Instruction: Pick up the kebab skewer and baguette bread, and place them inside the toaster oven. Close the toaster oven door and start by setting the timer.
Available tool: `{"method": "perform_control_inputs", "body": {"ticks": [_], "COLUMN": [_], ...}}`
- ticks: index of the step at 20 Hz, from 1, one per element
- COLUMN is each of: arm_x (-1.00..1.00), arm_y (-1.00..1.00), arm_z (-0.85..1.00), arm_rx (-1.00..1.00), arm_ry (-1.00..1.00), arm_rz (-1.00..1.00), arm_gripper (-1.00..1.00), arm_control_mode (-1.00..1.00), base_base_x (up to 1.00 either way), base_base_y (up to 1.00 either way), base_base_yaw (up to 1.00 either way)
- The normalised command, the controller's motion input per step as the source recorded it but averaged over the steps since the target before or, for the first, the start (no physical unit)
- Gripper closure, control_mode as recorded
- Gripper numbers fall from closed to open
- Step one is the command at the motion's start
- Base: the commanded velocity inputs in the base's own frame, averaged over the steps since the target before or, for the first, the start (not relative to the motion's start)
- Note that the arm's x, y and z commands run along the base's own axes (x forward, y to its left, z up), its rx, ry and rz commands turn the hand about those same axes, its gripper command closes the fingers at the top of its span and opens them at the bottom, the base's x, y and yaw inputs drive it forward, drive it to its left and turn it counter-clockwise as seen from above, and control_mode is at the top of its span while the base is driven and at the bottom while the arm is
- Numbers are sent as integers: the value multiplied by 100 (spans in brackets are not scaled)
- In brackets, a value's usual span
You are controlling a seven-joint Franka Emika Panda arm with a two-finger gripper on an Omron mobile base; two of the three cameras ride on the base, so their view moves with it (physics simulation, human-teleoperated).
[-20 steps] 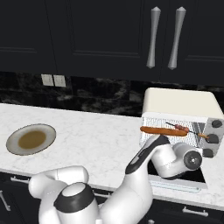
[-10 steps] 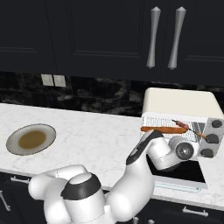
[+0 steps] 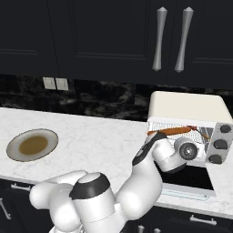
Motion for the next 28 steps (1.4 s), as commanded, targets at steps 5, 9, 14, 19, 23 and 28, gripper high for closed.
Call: {"method": "perform_control_inputs", "body": {"ticks": [5,9,14,19,23,28], "arm_x": [22,21,22,22,21,-16], "arm_y": [0,0,0,0,0,0], "arm_z": [0,0,0,0,0,-4], "arm_rx": [0,0,0,0,0,0], "arm_ry": [0,0,0,0,0,1], "arm_rz": [0,0,0,0,0,0], "arm_gripper": [-100,-100,-100,-100,-100,-100], "arm_control_mode": [-100,-100,-100,-100,-100,-100], "base_base_x": [0,0,0,0,0,0], "base_base_y": [0,0,0,0,0,0], "base_base_yaw": [0,0,0,0,0,0]}}
